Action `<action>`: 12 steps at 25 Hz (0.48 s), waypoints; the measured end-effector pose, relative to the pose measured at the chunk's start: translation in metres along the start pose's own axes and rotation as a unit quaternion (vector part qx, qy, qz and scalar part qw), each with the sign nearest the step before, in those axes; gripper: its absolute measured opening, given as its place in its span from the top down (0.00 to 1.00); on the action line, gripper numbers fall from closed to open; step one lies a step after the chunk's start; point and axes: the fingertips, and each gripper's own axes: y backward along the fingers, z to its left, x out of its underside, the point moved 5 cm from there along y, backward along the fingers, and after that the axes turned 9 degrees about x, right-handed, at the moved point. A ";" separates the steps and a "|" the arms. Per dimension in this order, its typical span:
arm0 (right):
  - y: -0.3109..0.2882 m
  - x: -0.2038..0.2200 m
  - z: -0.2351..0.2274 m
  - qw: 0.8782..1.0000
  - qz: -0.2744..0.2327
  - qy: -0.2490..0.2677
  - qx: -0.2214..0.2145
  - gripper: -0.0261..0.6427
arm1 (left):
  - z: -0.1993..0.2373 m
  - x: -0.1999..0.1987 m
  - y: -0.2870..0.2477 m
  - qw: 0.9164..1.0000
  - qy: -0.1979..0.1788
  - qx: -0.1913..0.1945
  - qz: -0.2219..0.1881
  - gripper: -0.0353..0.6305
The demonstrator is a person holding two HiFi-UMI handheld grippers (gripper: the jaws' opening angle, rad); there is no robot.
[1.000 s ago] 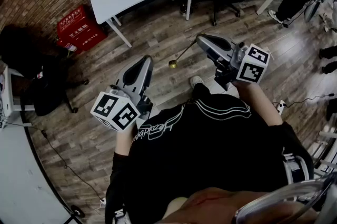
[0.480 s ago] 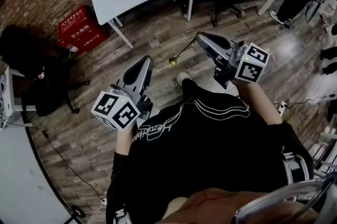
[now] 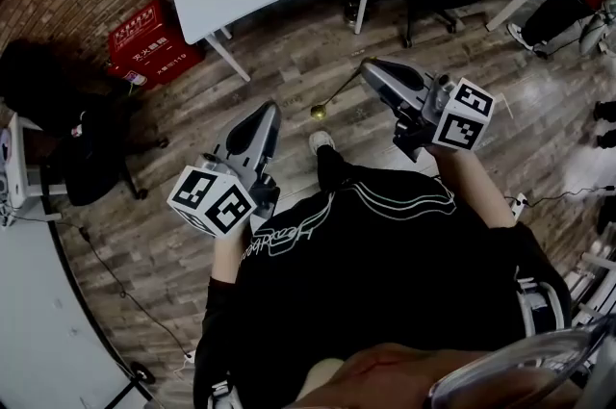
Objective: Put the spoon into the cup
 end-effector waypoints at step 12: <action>-0.121 -0.040 -0.141 1.000 0.009 -0.030 0.004 0.96 | 0.155 -0.056 -0.106 0.999 0.028 -0.023 0.038 0.94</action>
